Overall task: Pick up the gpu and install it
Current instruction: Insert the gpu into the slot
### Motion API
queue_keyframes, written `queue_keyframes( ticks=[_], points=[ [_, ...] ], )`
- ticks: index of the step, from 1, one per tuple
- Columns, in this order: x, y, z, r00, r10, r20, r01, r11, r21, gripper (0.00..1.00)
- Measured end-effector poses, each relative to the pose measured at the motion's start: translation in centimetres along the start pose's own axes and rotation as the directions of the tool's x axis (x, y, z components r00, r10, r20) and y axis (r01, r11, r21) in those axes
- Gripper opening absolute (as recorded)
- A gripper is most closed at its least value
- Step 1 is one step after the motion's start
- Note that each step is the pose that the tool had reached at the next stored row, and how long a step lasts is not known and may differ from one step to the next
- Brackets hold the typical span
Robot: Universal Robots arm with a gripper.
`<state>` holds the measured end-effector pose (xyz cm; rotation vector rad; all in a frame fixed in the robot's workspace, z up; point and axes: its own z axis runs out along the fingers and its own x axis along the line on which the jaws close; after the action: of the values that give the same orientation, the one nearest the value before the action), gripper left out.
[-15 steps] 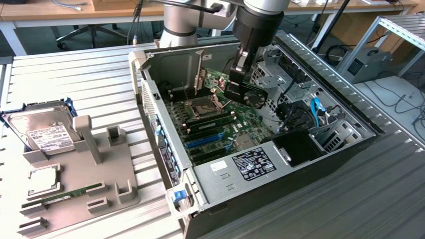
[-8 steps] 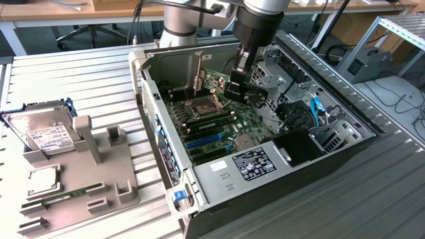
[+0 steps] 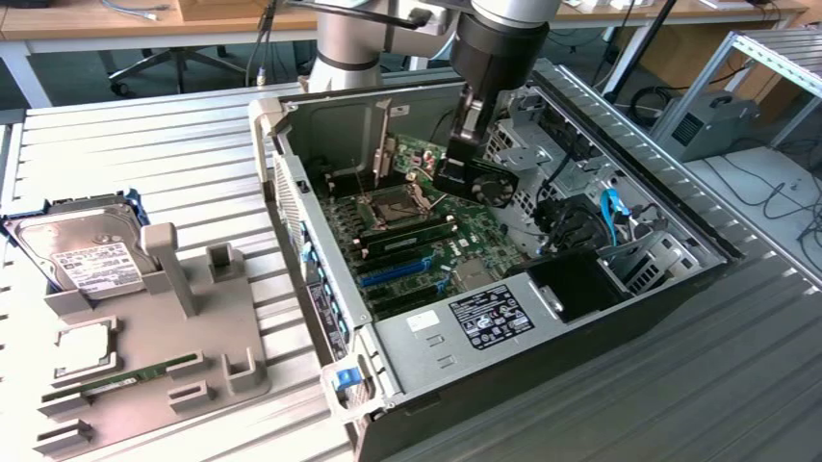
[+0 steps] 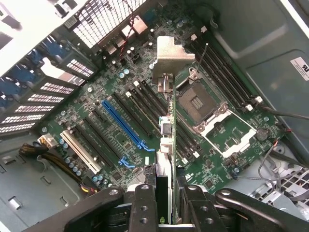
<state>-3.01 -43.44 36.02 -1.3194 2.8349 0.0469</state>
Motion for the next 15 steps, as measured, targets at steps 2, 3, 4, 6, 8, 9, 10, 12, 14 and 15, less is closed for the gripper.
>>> queue_keyframes(
  ticks=[2, 3, 4, 6, 8, 9, 10, 12, 14, 15],
  points=[
    [0.00, 0.00, 0.00, 1.0000, -0.008, -0.0002, 0.008, 1.0000, -0.0002, 0.26],
    [0.00, 0.00, 0.00, 0.9999, -0.012, -0.0002, 0.012, 0.9999, -0.0003, 0.26],
    [0.00, 0.00, 0.00, 0.9999, -0.016, -0.0003, 0.016, 0.9999, -0.0004, 0.26],
    [0.00, 0.00, 0.00, 0.9997, -0.023, -0.0005, 0.023, 0.9997, -0.0006, 0.26],
    [0.00, 0.00, 0.00, 0.9996, -0.030, -0.0006, 0.030, 0.9996, -0.0008, 0.26],
    [0.00, 0.00, 0.00, 0.9995, -0.033, -0.0007, 0.033, 0.9995, -0.0008, 0.26],
    [0.00, 0.00, 0.00, 0.9993, -0.036, -0.0007, 0.036, 0.9993, -0.0010, 0.26],
    [0.00, 0.00, 0.00, 0.9991, -0.043, -0.0009, 0.043, 0.9991, -0.0011, 0.26],
    [0.00, 0.00, 0.00, 0.9985, -0.054, -0.0011, 0.054, 0.9985, -0.0014, 0.26],
    [0.00, 0.00, 0.00, 0.9982, -0.060, -0.0012, 0.060, 0.9982, -0.0016, 0.26]
  ],
)
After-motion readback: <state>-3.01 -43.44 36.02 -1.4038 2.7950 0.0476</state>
